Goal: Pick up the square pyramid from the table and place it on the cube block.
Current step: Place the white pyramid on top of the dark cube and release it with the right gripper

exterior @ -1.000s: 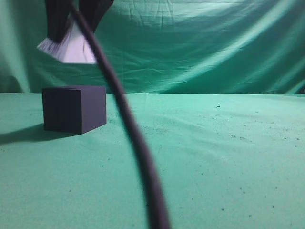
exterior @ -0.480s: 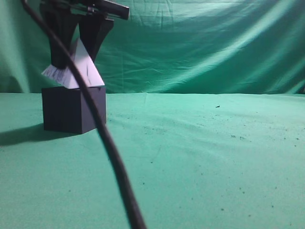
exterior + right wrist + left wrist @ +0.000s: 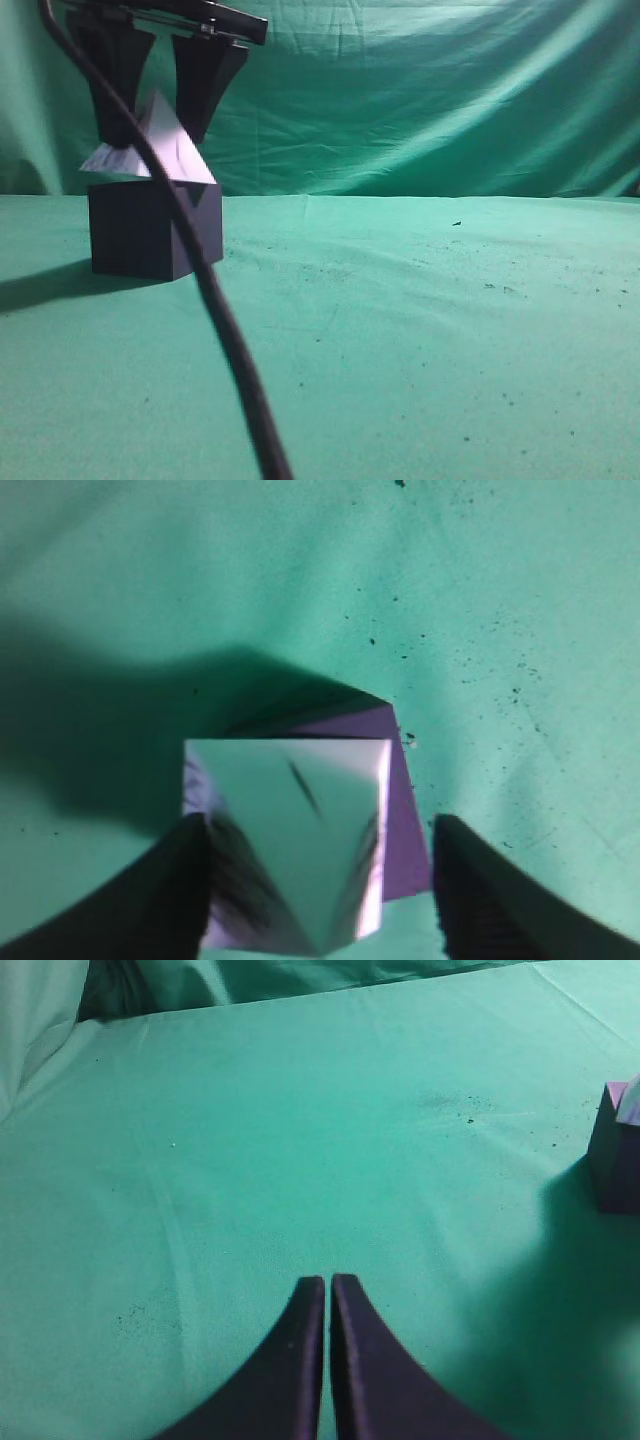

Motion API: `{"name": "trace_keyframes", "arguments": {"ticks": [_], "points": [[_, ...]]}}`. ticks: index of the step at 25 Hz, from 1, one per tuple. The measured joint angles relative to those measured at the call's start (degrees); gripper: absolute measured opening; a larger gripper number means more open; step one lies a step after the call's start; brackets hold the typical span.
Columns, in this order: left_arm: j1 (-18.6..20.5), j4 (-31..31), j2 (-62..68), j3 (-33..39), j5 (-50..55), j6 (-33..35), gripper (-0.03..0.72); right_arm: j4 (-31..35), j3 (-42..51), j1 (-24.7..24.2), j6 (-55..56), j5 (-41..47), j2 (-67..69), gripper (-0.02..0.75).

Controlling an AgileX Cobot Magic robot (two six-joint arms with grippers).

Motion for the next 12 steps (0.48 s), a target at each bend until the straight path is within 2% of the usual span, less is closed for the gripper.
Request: {"name": "trace_keyframes", "arguments": {"ticks": [3,7,8,12], "points": [[0.0,0.0,0.0,0.0,0.0,0.0,0.0,0.0,0.0,0.0,0.01,0.0,-0.66,0.506],[0.0,0.0,0.0,0.0,0.0,0.0,0.0,0.0,0.0,0.0,-0.11,0.0,-2.09,0.489],[0.0,0.0,0.0,0.0,0.0,0.0,0.0,0.0,0.0,0.0,-0.11,0.0,-2.24,0.529],[0.0,0.0,0.0,0.0,0.0,0.0,0.0,-0.25,-0.04,0.0,-0.22,0.0,-2.33,0.515]]}}
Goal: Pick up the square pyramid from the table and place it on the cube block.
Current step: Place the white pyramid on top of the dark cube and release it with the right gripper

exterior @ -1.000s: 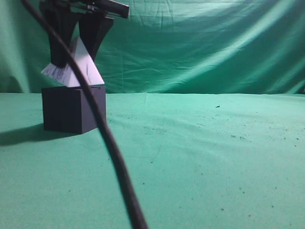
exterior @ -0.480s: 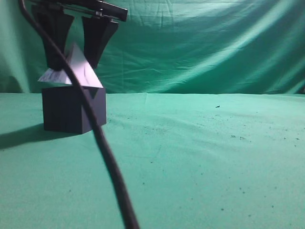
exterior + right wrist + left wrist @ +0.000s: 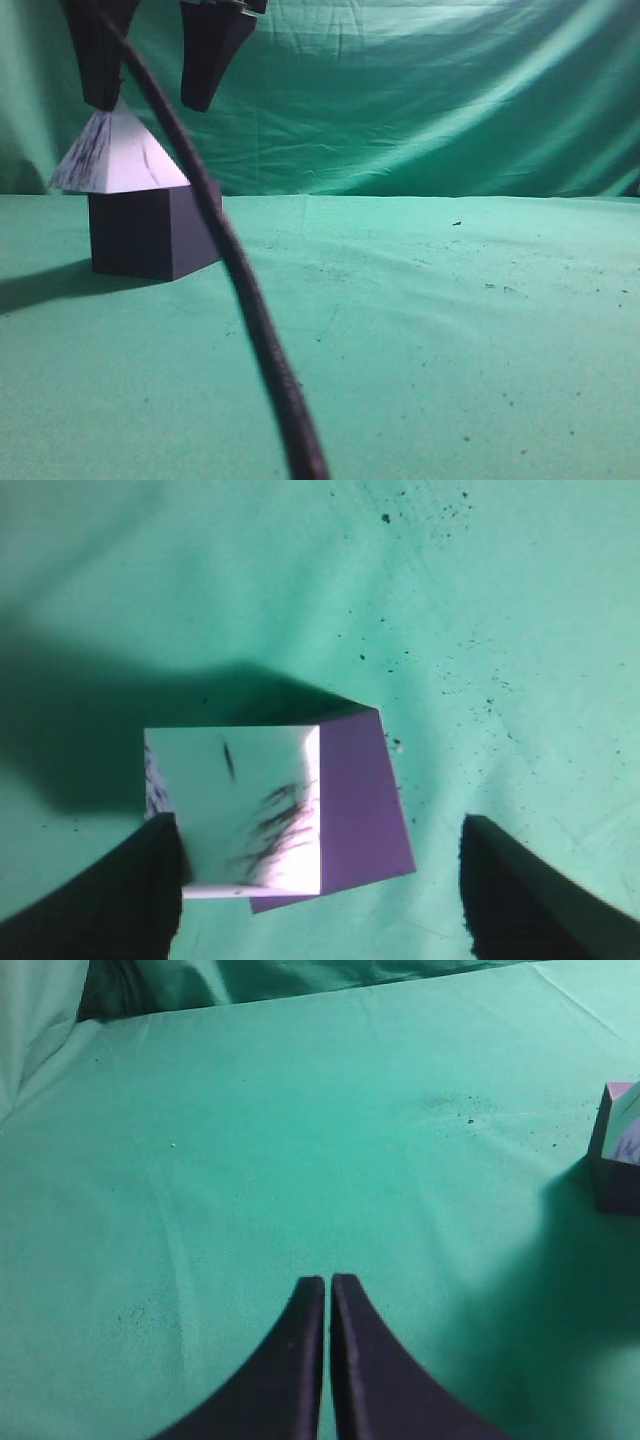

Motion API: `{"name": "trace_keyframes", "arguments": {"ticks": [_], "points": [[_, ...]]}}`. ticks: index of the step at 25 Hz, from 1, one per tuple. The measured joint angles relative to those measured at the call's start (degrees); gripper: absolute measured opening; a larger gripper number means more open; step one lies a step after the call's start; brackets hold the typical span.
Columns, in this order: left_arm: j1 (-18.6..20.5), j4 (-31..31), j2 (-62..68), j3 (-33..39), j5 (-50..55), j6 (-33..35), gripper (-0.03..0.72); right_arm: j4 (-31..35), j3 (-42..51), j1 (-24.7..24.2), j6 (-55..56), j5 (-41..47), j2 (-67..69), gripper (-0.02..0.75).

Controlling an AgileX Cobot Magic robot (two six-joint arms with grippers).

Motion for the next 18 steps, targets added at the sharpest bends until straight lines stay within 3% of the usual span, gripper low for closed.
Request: {"name": "trace_keyframes", "arguments": {"ticks": [6,18], "points": [[0.0,0.0,0.0,0.0,0.0,0.0,0.0,-3.63,0.0,0.0,0.0,0.0,0.0,0.515],[0.0,0.0,0.0,0.0,0.0,0.0,0.0,-3.29,0.0,0.0,0.0,0.2,-6.11,0.515]]}}
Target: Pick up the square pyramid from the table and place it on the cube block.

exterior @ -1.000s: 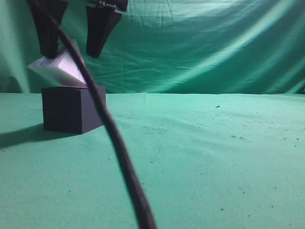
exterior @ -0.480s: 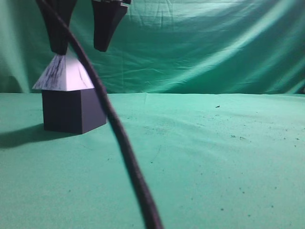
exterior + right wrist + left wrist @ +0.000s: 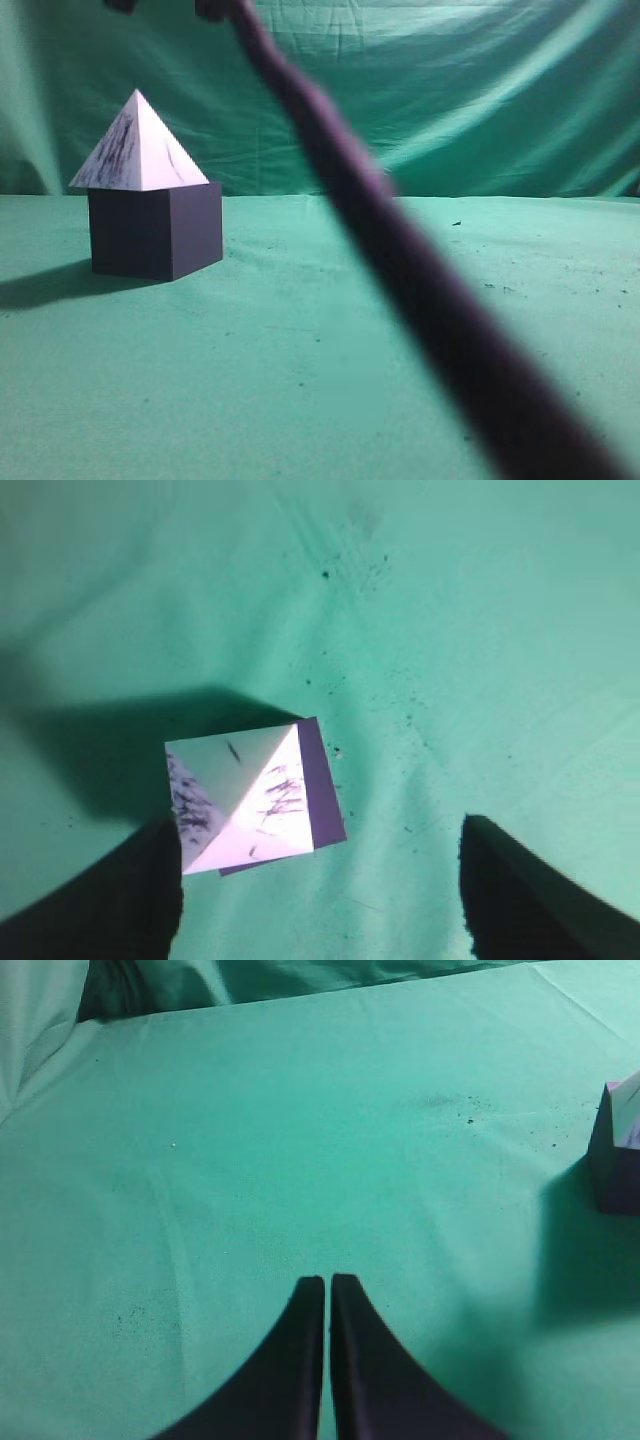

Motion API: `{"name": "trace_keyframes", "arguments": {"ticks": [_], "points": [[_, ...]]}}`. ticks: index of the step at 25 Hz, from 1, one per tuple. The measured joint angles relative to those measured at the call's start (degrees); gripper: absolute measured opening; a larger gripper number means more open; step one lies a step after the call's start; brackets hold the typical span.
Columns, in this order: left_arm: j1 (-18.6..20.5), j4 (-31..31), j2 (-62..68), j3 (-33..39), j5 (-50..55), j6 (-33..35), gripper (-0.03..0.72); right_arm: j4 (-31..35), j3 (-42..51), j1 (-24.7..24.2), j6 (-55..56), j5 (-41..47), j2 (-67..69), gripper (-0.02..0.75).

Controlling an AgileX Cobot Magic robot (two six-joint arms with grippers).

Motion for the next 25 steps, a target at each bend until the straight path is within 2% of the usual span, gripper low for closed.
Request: {"name": "trace_keyframes", "arguments": {"ticks": [6,11,14,25], "points": [[0.0,0.0,0.0,0.0,0.0,0.0,0.0,0.09,0.0,0.0,0.16,0.45,-7.14,0.515],[0.0,0.0,0.0,0.0,0.0,0.0,0.0,0.09,0.45,0.0,2.23,0.81,-18.51,0.144],[0.0,0.0,0.0,0.0,0.0,0.0,0.0,0.09,2.82,0.0,3.51,1.03,-25.84,0.0],[0.0,0.0,0.0,0.0,0.12,0.0,0.0,0.09,20.96,0.0,4.54,1.67,-46.81,0.0]]}}
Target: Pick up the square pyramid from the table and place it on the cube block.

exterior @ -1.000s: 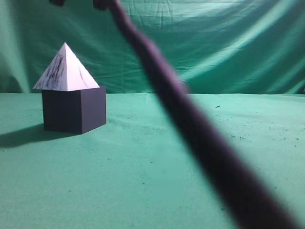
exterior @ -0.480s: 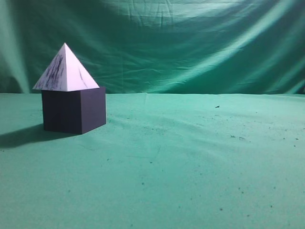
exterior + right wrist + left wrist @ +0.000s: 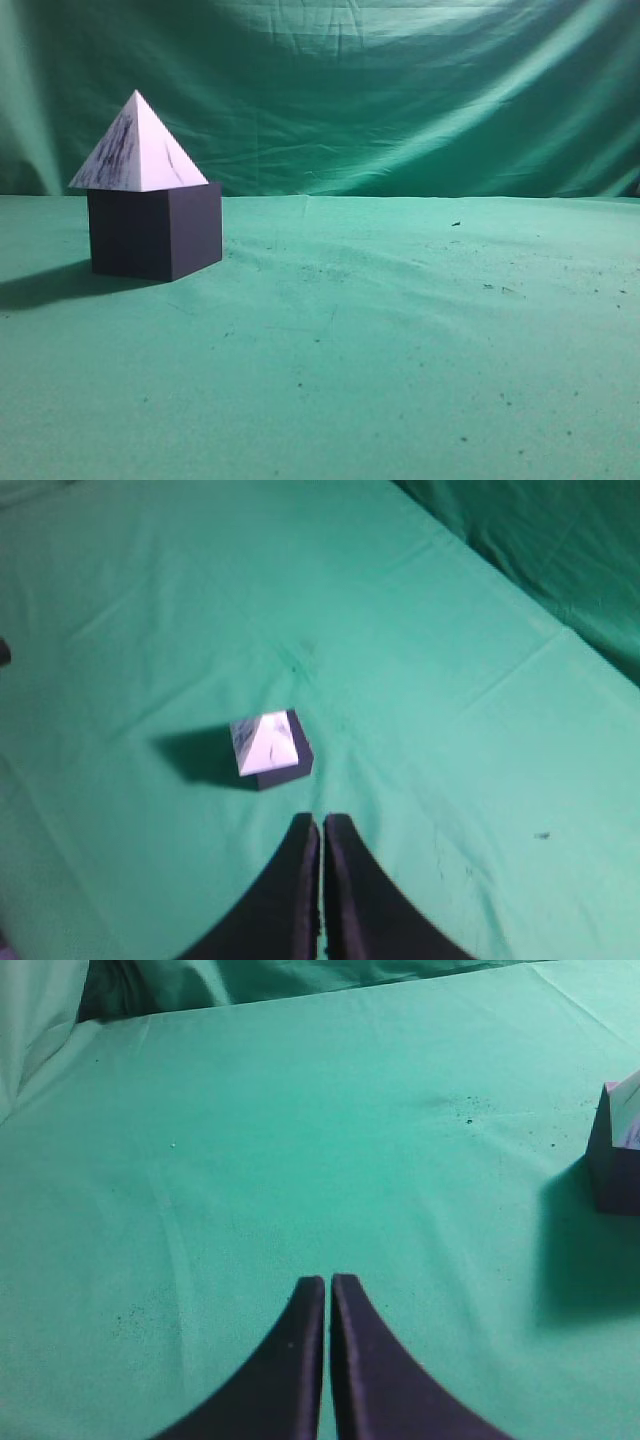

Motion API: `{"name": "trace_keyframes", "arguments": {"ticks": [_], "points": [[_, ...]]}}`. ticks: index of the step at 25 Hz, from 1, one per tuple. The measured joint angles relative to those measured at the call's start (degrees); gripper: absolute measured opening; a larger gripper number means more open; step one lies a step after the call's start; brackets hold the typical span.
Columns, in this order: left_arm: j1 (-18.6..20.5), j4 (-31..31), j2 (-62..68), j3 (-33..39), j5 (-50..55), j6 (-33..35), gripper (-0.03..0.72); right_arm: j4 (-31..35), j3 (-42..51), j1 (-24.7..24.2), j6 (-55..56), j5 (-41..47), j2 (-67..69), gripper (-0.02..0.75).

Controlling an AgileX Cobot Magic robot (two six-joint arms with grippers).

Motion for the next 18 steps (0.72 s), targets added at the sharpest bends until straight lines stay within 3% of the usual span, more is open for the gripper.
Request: {"name": "trace_keyframes", "arguments": {"ticks": [6,18], "points": [[0.0,0.0,0.0,0.0,0.0,0.0,0.0,0.25,12.76,0.0,0.22,-2.51,-9.94,0.0],[0.0,0.0,0.0,0.0,0.0,0.0,0.0,7.06,44.78,0.0,-1.13,-26.88,-34.8,0.0]]}}
